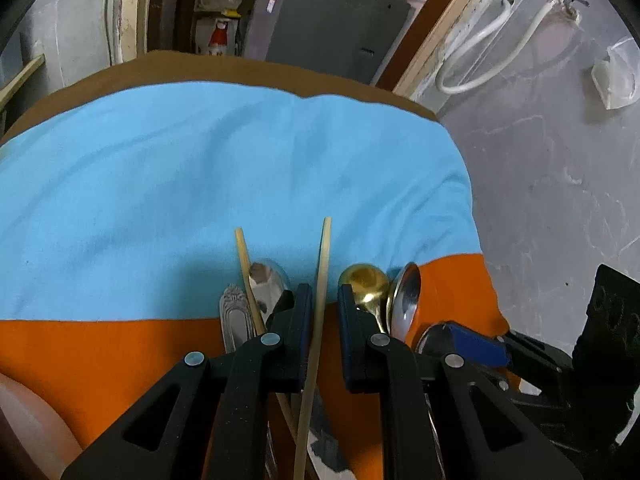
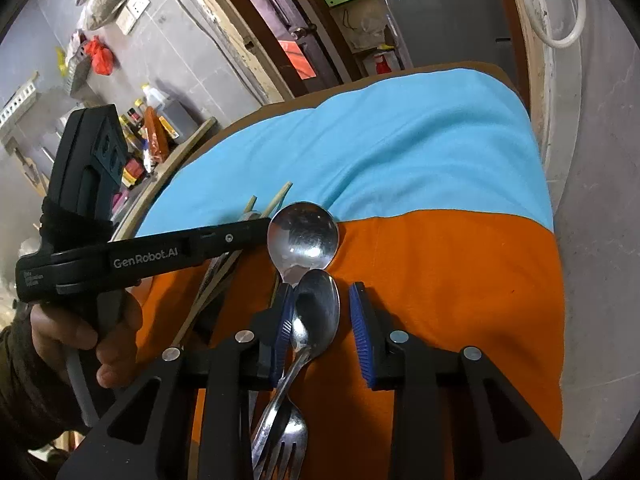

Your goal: Organize utensils

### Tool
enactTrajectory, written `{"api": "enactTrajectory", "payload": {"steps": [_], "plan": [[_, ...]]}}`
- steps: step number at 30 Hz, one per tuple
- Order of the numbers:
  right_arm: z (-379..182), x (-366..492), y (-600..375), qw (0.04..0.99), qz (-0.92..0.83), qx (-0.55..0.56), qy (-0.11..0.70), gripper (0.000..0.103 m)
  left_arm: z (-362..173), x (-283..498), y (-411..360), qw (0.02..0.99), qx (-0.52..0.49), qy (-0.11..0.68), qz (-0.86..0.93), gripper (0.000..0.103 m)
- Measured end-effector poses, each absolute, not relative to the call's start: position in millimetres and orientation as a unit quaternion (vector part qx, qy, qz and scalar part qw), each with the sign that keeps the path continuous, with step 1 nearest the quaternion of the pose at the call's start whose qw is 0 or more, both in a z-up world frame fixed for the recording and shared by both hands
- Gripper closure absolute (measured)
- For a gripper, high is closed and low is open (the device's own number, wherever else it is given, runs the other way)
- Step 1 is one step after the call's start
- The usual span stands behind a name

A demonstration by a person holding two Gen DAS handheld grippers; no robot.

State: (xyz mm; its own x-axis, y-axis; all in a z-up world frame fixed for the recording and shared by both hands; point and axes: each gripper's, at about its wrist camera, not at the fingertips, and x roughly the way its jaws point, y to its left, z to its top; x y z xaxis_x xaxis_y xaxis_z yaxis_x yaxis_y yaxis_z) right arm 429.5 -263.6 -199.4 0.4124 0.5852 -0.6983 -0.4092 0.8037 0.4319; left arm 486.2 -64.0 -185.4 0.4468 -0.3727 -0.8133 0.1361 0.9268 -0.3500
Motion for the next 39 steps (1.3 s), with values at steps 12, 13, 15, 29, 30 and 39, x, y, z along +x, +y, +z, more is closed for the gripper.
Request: {"api": "enactTrajectory", "payload": {"steps": [12,13,15,29,30,39], "plan": [[-199.5,430.7,-262.9,0.835,0.292,0.098,0.455,0.083,-188.0,472.9,-66.2,0.843,-0.106,0.507,-0.141,0.1],[-199.2,429.8,-261.9,0.836,0.292,0.096,0.455,0.082,-188.4,471.6,-65.9,0.844,-0.106,0.507,-0.14,0.1],[-198.3,429.2,-260.2,0.837,0.292,0.089,0.455,0.079,-189.0,468.0,-65.7,0.847,-0.107,0.503,-0.135,0.1],[-202.8,434.8,-263.1,0.824,0.301,0.105,0.467,0.095,-190.6,456.9,-61.8,0.836,-0.128,0.516,-0.135,0.1],[-202.4,434.3,-262.2,0.827,0.295,0.101,0.468,0.097,-190.2,457.3,-61.8,0.836,-0.127,0.517,-0.135,0.1],[-187.3,416.6,-253.9,0.859,0.259,0.043,0.439,0.102,-184.4,439.5,-57.9,0.853,-0.141,0.489,-0.116,0.1]]}}
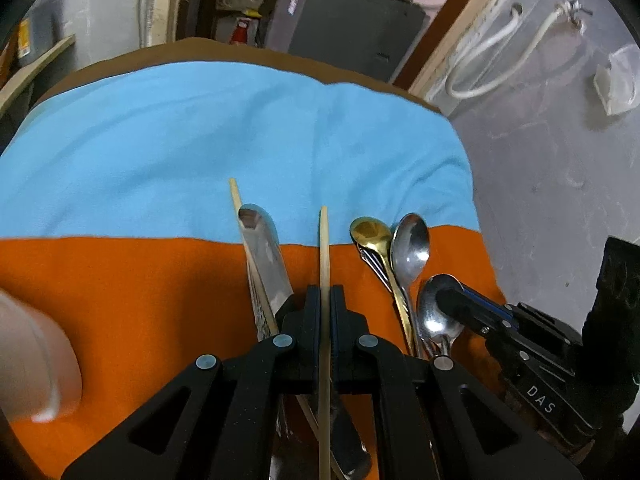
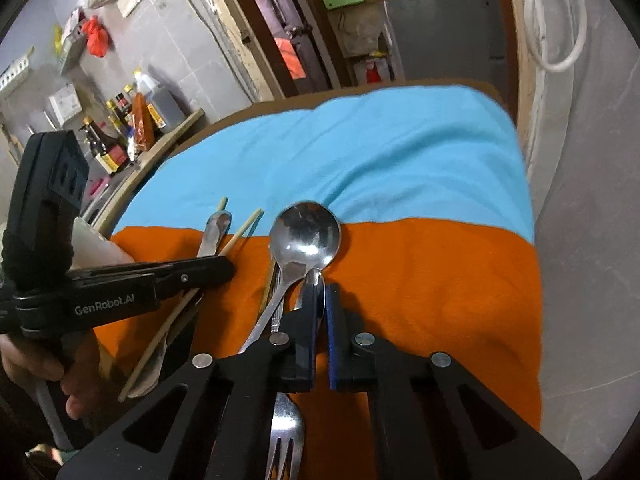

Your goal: Organize utensils

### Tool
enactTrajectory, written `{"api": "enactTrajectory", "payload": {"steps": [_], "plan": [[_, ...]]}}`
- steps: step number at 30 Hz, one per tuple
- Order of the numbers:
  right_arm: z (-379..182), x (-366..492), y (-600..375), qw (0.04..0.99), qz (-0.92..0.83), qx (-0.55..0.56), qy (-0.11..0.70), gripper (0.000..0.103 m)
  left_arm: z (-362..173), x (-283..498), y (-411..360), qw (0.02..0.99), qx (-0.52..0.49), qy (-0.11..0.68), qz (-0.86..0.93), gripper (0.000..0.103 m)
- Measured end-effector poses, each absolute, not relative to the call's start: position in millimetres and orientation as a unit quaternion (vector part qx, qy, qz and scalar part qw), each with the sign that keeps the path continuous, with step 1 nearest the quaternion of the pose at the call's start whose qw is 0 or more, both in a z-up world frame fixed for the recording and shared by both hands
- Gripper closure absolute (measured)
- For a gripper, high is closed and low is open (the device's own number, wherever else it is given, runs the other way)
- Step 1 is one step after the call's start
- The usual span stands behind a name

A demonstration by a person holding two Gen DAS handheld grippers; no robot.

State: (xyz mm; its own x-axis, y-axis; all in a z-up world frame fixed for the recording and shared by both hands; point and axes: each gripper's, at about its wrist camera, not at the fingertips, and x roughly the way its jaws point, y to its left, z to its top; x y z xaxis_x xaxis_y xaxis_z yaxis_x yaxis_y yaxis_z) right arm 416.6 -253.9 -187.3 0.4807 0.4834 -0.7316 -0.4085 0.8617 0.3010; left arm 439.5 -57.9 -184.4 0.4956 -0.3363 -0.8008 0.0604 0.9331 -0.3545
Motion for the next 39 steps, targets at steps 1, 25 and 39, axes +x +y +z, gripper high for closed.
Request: {"api": "enactTrajectory", "payload": {"steps": [1,25,39], "plan": [[-184.9,413.3,-256.3,0.864,0.256,0.041,0.431,0.102,-182.6,434.2,-55.3,0.857,-0.149,0.479,-0.116,0.1],[-91.4,339.8,-226.3,0.952,0.202,0.022,0.228,0.103,-80.3,327.8,-27.0,0.954,-0.175,0.229,-0.082,0.1],[-11.9,323.1,-144.7,0.967,0.232,0.039,0.099,0.103,-13.5,291.4,144.0,0.964,-0.249,0.089,0.039,0.1]]}}
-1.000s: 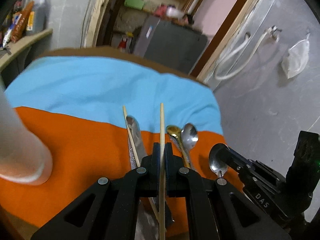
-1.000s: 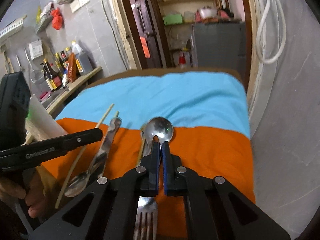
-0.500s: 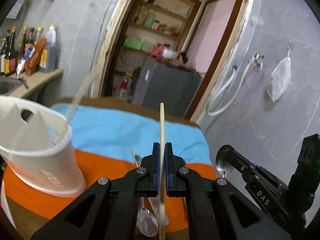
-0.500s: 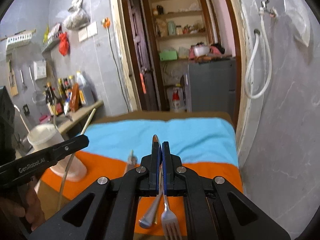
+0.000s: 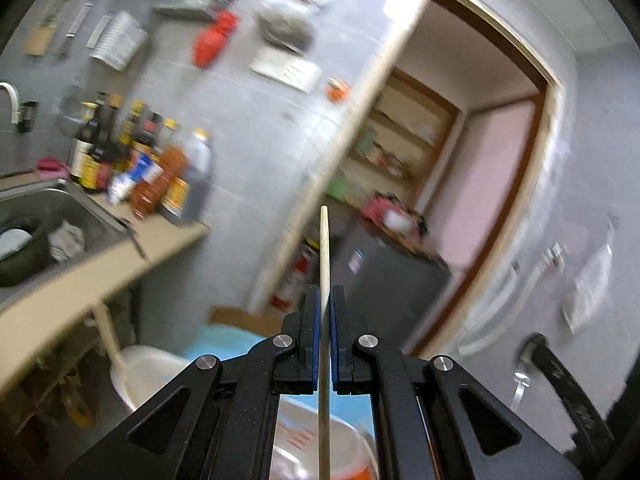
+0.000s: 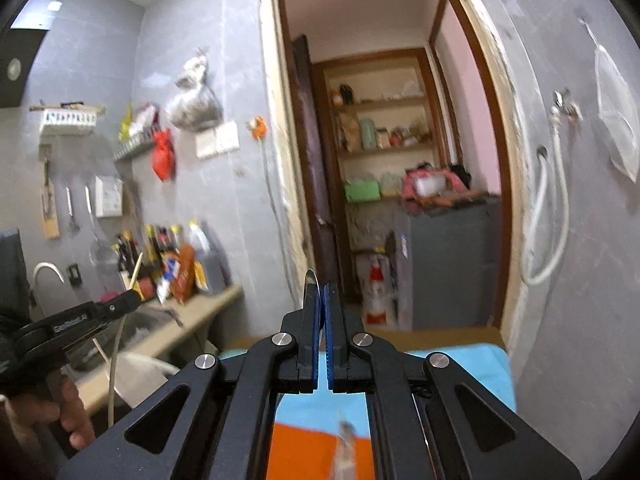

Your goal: Organize utensils

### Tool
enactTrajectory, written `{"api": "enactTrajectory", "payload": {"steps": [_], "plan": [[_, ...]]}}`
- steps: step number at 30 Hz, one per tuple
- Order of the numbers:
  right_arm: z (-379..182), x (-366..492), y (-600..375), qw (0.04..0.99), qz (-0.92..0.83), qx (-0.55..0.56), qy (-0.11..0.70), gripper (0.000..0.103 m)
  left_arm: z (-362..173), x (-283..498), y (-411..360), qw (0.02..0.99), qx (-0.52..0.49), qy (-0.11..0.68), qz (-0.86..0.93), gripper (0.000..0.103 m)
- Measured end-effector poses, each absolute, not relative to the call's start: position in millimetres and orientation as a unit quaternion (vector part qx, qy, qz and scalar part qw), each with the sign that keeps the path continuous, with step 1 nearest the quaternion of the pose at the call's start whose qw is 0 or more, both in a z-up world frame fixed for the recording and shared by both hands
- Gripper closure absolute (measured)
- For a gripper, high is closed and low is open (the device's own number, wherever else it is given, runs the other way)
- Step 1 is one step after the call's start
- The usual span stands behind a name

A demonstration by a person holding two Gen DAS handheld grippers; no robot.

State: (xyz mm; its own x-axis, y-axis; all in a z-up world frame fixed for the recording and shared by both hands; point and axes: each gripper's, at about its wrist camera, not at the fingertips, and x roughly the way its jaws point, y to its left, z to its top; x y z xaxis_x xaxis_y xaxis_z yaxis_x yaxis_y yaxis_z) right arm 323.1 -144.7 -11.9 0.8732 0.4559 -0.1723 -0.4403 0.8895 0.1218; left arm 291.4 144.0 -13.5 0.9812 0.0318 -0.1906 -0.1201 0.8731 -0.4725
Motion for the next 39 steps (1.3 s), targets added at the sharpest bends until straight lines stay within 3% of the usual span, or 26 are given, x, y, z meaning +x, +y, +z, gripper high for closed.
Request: {"api": "enactTrajectory", "payload": {"steps": [10,21,39], "plan": [[-7.9,315.1,-66.6,0.966,0.258,0.019,0.025,0.103,-21.0,286.8,233.3,0.959,-0.271,0.026,0.077,0.1],[-58.8,310.1,-24.4,0.967,0.252,-0.038,0.002,0.103,-41.0,291.2,217.3,0.97,-0.224,-0.031,0.089,0.1],[-95.7,310.8,-12.0,0.963,0.26,-0.074,-0.003,0.102,-66.7,289.6,200.3,0.979,-0.169,-0.028,0.113,0.1]]}}
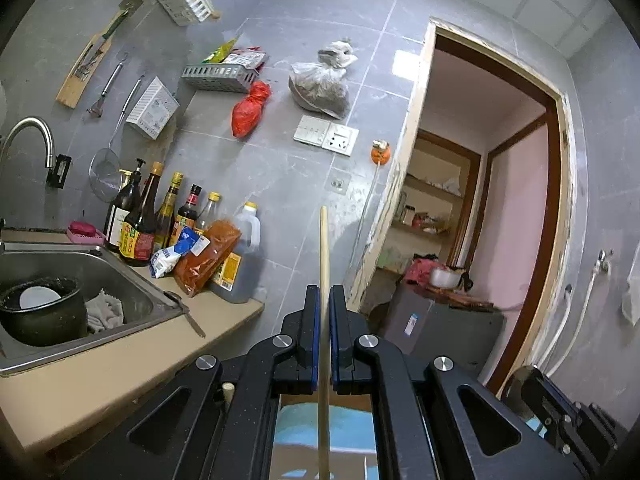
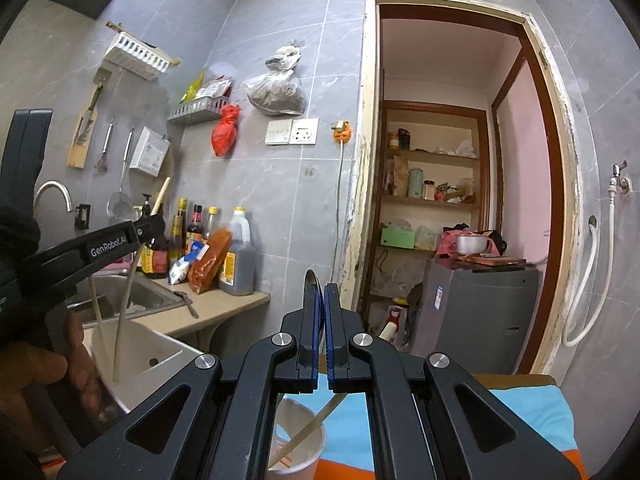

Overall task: Organize utensils
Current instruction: 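Lower the held items into the white holder and open both tools, then move both tools back toward the remaining utensils on the cloth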

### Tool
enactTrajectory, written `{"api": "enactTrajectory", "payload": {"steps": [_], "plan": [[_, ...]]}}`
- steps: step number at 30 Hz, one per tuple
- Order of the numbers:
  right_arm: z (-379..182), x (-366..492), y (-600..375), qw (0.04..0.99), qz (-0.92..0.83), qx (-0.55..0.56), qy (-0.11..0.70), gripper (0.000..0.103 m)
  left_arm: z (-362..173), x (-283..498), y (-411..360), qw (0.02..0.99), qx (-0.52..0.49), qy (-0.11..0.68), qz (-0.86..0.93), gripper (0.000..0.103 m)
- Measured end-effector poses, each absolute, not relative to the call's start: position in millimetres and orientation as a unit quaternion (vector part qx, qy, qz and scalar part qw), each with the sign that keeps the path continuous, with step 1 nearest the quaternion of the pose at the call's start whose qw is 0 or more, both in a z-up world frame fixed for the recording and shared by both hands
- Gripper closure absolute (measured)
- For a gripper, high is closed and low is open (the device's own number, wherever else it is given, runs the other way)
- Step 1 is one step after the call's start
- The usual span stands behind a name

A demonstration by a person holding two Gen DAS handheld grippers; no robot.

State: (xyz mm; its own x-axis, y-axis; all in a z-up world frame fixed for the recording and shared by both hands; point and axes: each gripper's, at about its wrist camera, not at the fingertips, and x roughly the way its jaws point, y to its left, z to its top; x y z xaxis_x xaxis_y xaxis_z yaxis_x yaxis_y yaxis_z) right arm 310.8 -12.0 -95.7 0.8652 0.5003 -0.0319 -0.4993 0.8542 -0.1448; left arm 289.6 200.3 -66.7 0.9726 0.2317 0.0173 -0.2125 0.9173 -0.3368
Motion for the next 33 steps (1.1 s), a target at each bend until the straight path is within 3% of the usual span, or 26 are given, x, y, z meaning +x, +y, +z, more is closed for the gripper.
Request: {"api": "enactTrajectory", "payload": {"steps": [4,7,9,13,16,18,20,22,23,26,28,33], "plan": [[-96.4,311.1,-14.7,0.962,0.265,-0.068,0.012,0.101,-69.9,288.0,196.7,0.981,-0.159,-0.006,0.107,0.1],[-95.3,312.5,-18.6,0.961,0.27,-0.055,0.029,0.098,-70.7,285.5,195.3,0.983,-0.155,0.021,0.096,0.094],[-92.6,312.8,-21.9,0.959,0.275,-0.047,0.041,0.096,-71.0,283.6,194.8,0.984,-0.154,0.035,0.087,0.082],[-79.6,308.3,-29.9,0.958,0.282,-0.032,0.048,0.087,-65.1,279.0,192.1,0.983,-0.161,0.058,0.071,0.071],[-66.2,305.9,-39.7,0.958,0.284,-0.016,0.048,0.084,-55.2,274.7,186.6,0.983,-0.158,0.069,0.071,0.056],[-54.9,305.7,-48.3,0.959,0.279,-0.009,0.05,0.08,-48.2,271.6,182.4,0.982,-0.16,0.071,0.071,0.039],[-45.7,306.9,-57.6,0.96,0.275,-0.001,0.054,0.069,-39.5,268.3,175.4,0.982,-0.16,0.074,0.071,0.024],[-36.8,307.4,-70.5,0.962,0.268,0.01,0.059,0.044,-30.0,264.8,165.8,0.983,-0.153,0.077,0.073,0.014],[-32.8,307.5,-77.6,0.962,0.264,0.016,0.061,0.041,-26.4,263.5,161.4,0.983,-0.149,0.077,0.075,0.008],[-20.6,308.6,-101.0,0.964,0.256,0.029,0.071,0.021,-14.6,258.5,143.6,0.984,-0.138,0.075,0.079,0.004],[-15.2,310.9,-118.8,0.962,0.257,0.041,0.083,0.002,-9.3,256.4,131.7,0.986,-0.133,0.075,0.071,0.003],[-11.5,308.8,-152.4,0.966,0.24,0.032,0.095,0.0,-2.2,250.2,102.1,0.989,-0.124,0.07,0.046,0.003]]}}
